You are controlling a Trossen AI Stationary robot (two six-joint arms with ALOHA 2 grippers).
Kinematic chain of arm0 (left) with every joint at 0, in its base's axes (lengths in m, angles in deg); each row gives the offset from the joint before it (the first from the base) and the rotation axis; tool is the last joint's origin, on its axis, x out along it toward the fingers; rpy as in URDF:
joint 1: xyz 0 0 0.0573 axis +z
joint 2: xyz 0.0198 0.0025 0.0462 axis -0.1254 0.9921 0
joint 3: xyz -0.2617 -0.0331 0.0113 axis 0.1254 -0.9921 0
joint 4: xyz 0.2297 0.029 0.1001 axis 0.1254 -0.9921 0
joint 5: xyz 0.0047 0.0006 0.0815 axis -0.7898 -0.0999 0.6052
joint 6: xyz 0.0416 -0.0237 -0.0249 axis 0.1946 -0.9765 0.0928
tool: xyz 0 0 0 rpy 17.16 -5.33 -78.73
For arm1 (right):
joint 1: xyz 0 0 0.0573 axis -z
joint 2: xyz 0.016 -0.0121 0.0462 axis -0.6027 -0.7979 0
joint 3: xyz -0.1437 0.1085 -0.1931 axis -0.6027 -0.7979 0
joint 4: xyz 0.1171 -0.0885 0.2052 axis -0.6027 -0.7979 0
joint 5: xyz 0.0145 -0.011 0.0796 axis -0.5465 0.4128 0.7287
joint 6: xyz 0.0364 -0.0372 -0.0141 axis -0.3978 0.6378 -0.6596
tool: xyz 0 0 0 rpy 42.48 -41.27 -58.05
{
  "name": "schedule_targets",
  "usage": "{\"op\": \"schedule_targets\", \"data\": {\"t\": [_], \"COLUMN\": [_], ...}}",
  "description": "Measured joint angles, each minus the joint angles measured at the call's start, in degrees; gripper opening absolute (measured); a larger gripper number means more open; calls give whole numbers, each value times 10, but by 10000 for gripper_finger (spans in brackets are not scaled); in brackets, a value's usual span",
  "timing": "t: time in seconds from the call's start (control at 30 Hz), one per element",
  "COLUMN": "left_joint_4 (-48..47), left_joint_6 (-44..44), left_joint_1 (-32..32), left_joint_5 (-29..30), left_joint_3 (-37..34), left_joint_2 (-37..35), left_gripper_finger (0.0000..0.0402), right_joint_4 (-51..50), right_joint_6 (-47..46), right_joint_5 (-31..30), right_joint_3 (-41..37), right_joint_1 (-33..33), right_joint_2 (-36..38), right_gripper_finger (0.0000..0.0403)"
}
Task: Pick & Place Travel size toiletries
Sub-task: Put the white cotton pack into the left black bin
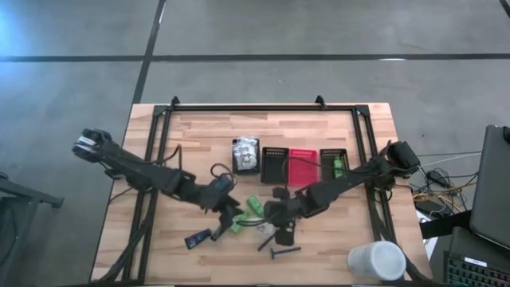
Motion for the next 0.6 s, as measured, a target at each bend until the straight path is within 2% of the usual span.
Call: {"op": "schedule_targets", "data": {"t": [0.17, 0.27, 0.43, 0.6], "left_joint_4": [10, 49, 77, 76], "left_joint_6": [66, 110, 186, 220], "left_joint_1": [49, 64, 64, 65], "left_joint_5": [-84, -136, -140, -129], "left_joint_3": [-1, -1, -1, -1], "left_joint_2": [15, 12, 9, 23], "left_gripper_finger": [197, 197, 197, 197], "right_joint_4": [-43, -79, -98, -98], "right_joint_6": [84, 112, 116, 119], "right_joint_5": [-23, -31, -31, -30], "right_joint_3": [50, 68, 76, 76], "right_joint_1": [1, 2, 6, 7], "right_joint_2": [0, 0, 0, 0], "right_gripper_finger": [8, 8, 8, 8]}}
